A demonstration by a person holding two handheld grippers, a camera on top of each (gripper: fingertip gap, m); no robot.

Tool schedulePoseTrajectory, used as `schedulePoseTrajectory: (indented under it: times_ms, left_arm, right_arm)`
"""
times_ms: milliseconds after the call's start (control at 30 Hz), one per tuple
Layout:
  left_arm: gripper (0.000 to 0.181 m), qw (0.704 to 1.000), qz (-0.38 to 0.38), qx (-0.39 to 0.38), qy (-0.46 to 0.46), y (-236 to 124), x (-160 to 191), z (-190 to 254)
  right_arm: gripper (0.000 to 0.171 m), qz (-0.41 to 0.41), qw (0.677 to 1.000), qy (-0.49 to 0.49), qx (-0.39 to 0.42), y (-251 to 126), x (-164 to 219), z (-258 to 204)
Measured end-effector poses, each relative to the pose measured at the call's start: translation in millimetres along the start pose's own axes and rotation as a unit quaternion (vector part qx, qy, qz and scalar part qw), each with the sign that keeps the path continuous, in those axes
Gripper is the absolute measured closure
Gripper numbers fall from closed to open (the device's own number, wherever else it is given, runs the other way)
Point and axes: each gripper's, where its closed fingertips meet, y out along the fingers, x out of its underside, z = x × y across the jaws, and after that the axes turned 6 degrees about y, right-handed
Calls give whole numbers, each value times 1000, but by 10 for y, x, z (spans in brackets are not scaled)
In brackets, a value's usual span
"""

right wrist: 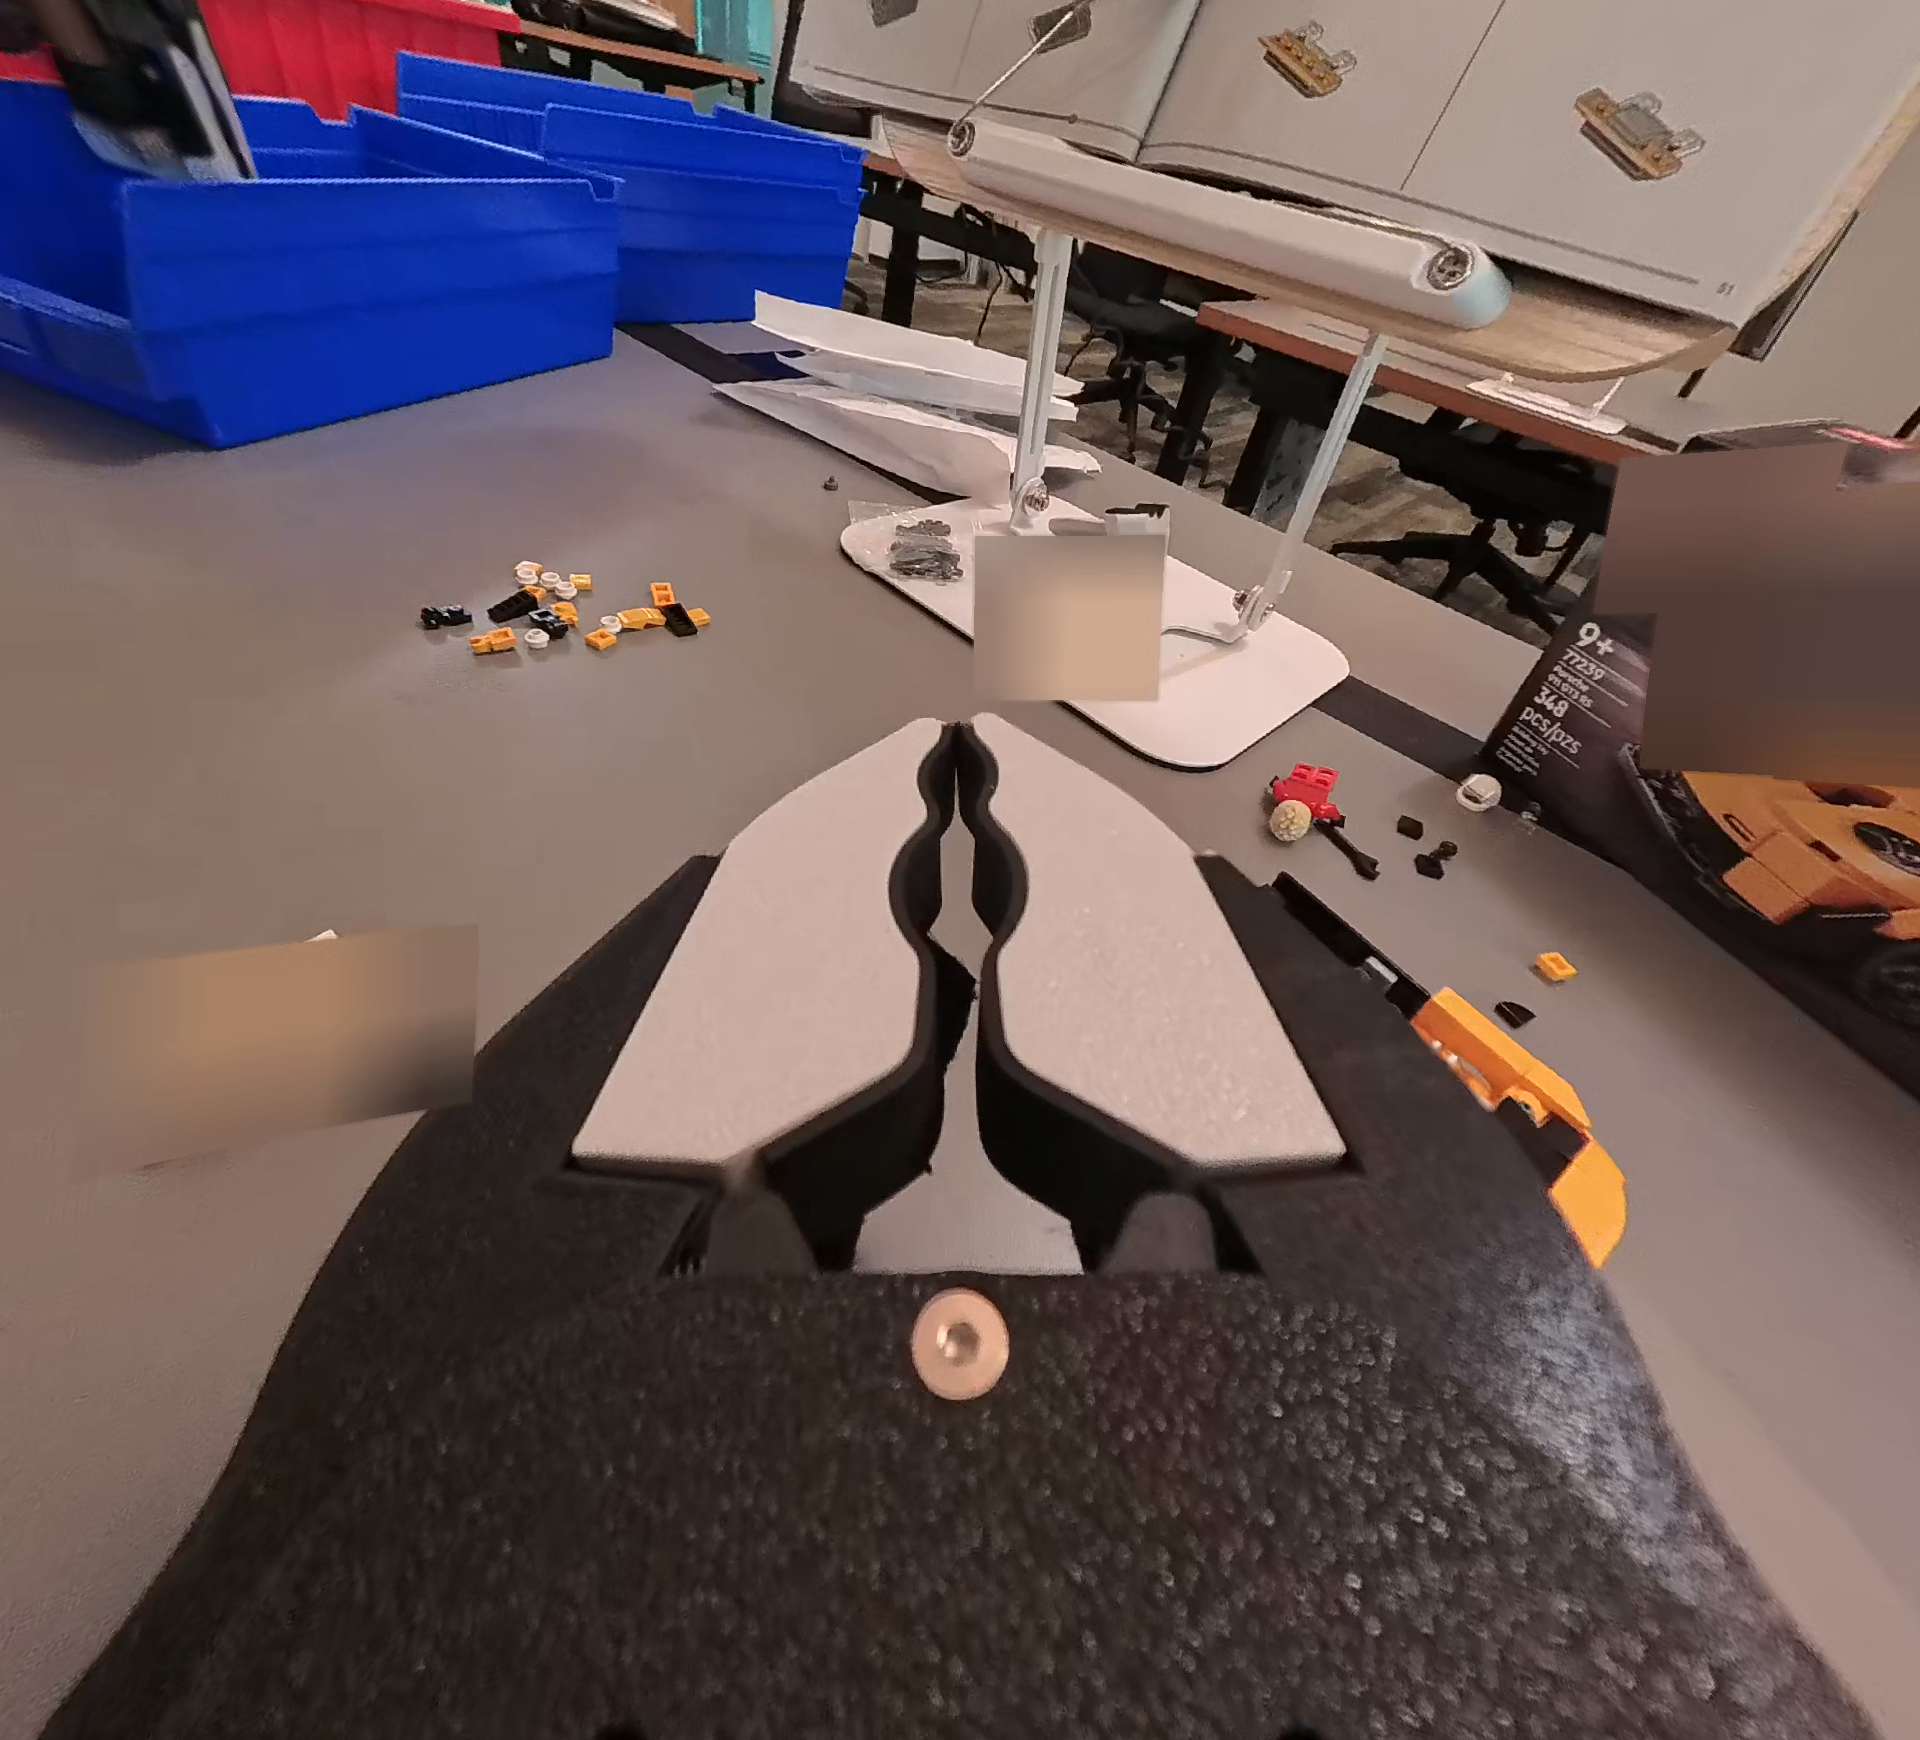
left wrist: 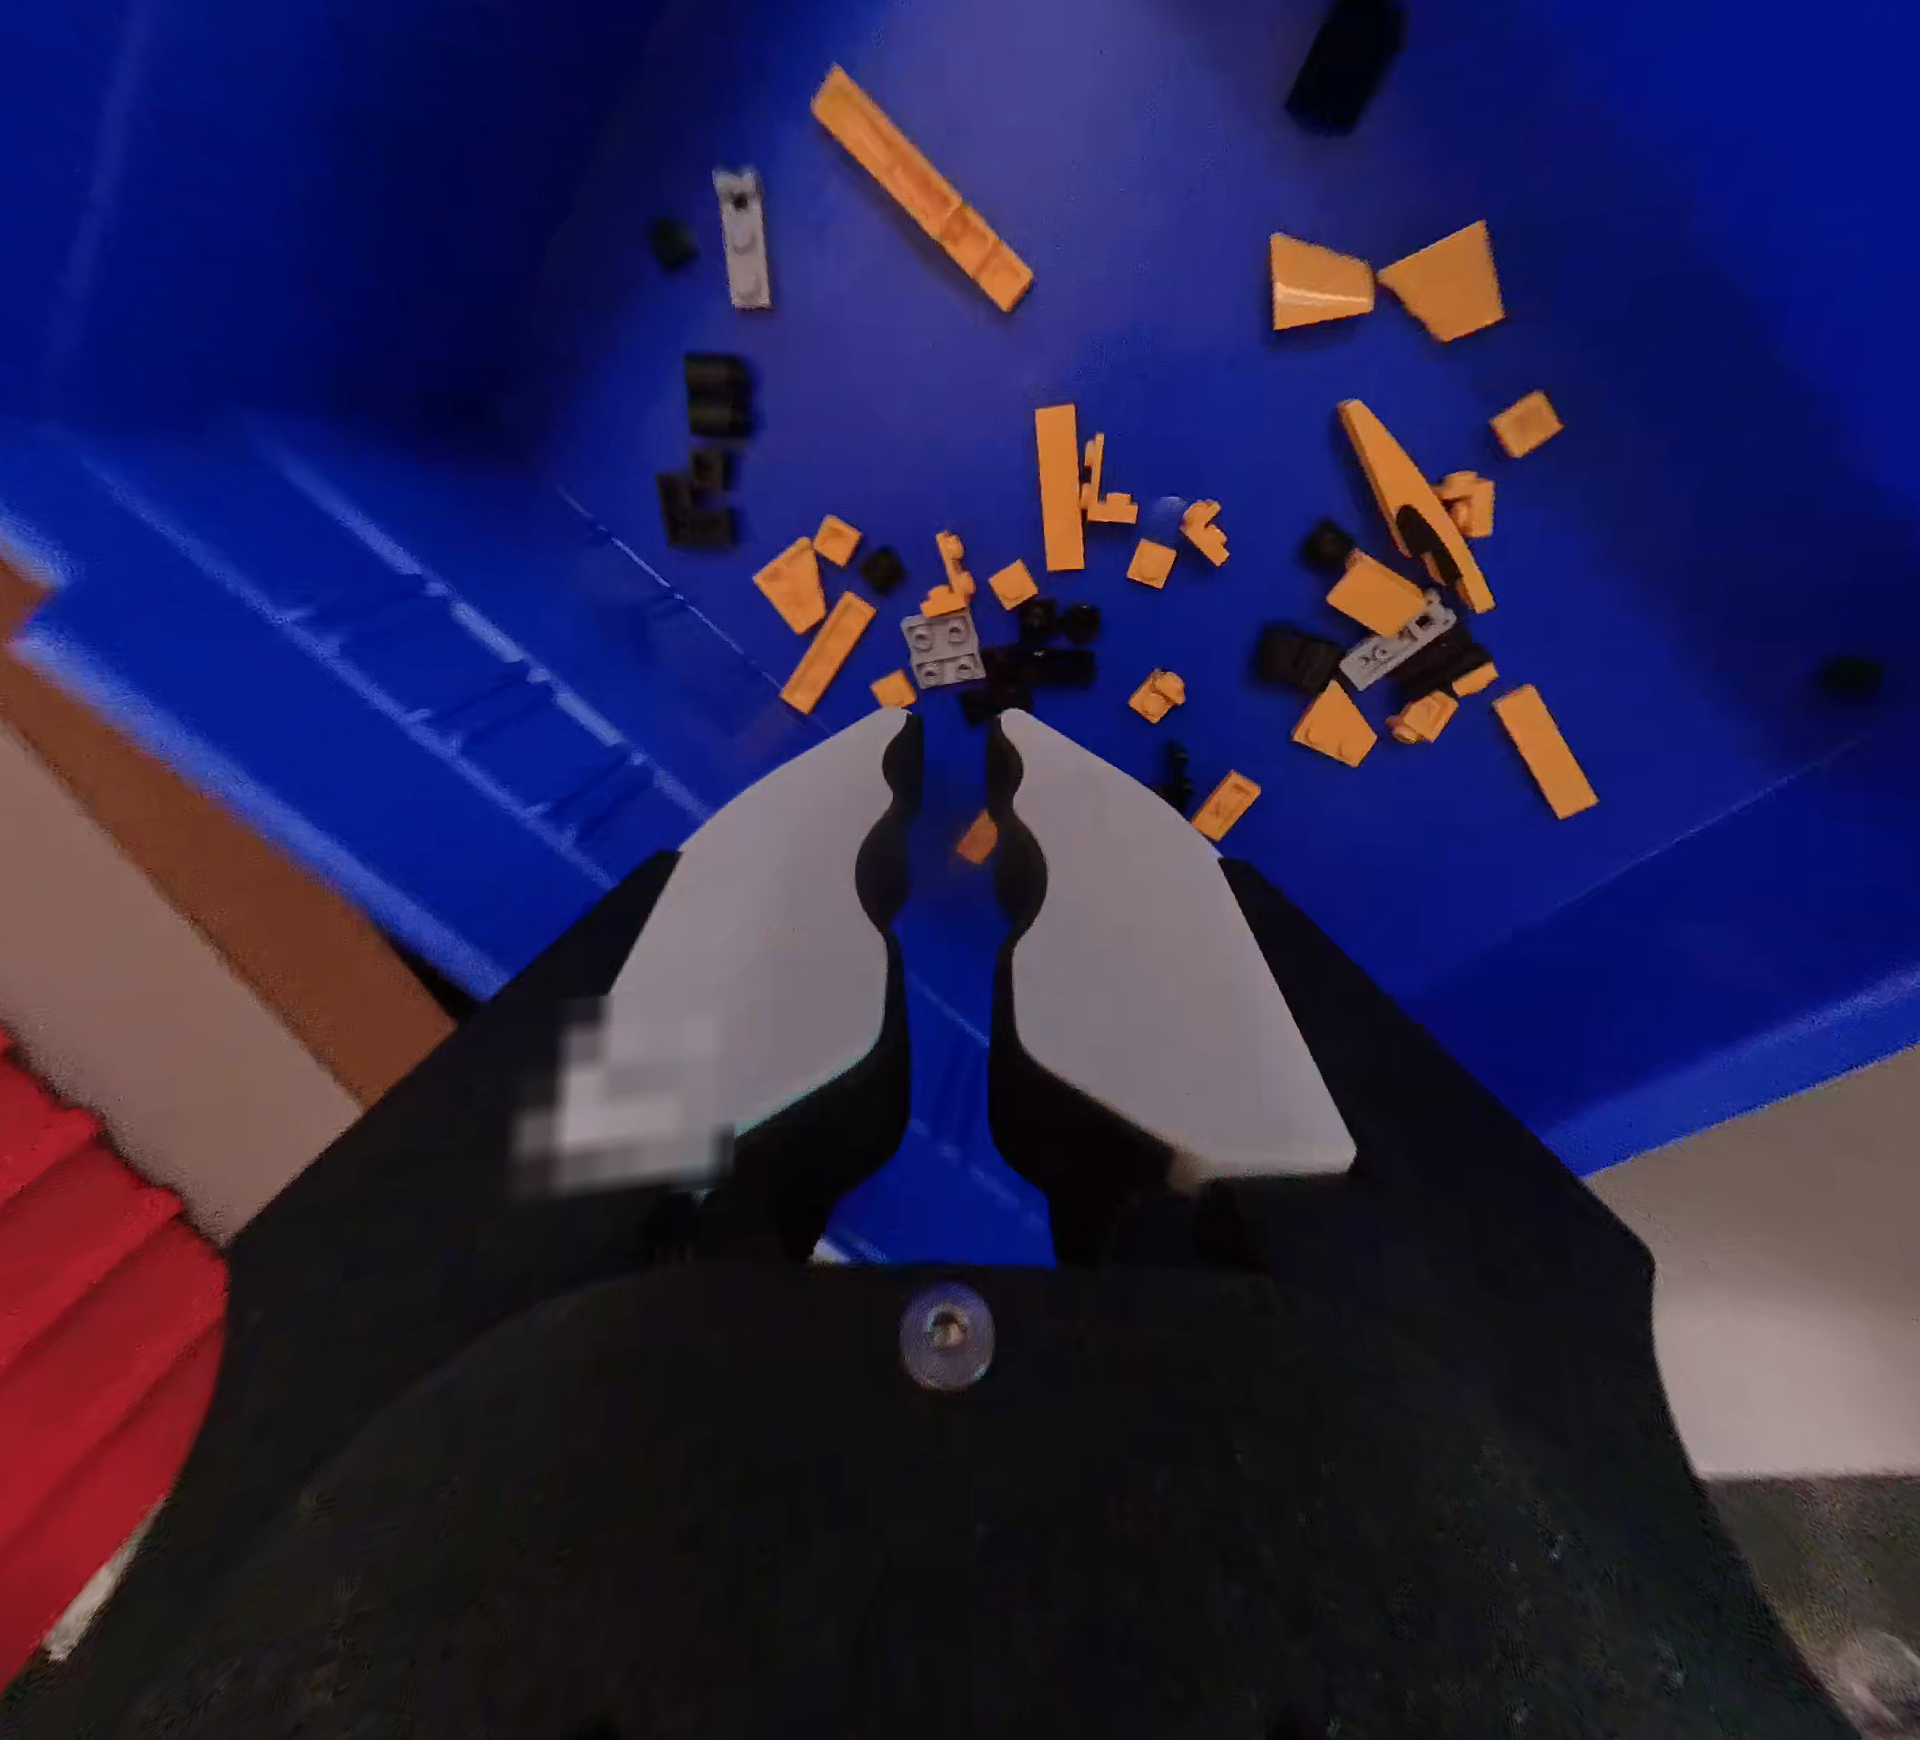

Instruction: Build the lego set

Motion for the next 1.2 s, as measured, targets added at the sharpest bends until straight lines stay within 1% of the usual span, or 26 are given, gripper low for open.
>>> schedulePoseTrajectory:
  times_ms: [33,133,233,367,433,567,600,800,900,1000,1067,1167,1200]
  left_arm:
    - [168,1000,-21,12,-7,78,3,23]
    - [166,997,-72,9,-12,250,28,-8]
    - [159,994,-103,14,-17,343,48,-24]
    - [159,993,-108,40,-35,380,13,-8]
    - [169,992,-110,46,-44,395,10,-29]
    - [170,991,-116,58,-43,378,18,-23]
    - [180,992,-107,62,-39,350,2,0]
    - [181,999,15,43,-25,-113,-159,27]
    - [181,996,69,54,-30,-308,-181,84]
    - [181,991,107,70,-38,-403,-190,154]
    - [181,993,103,48,-42,-354,-153,104]
    - [181,999,38,5,-26,-128,-14,7]
    - [177,1000,13,-6,-14,-45,27,-25]
  right_arm:
    - [171,-1,1000,2,-1,3,4,1]
    - [171,-3,1000,6,-8,2,14,-11]
    - [171,-4,1000,14,-16,4,23,-23]
    - [171,-7,999,33,-29,7,38,-31]
    - [171,-8,999,41,-32,8,44,-30]
    - [171,-9,998,44,-36,-2,43,-36]
    - [171,-8,998,43,-37,-7,36,-40]
    - [171,-8,998,43,-45,-6,31,-66]
    - [171,-8,998,41,-46,-8,28,-77]
    - [171,-8,998,39,-46,-10,24,-86]
    - [171,-11,998,39,-48,-6,33,-98]
    - [171,-16,998,35,-50,2,47,-121]
    - [171,-17,998,33,-51,2,52,-128]
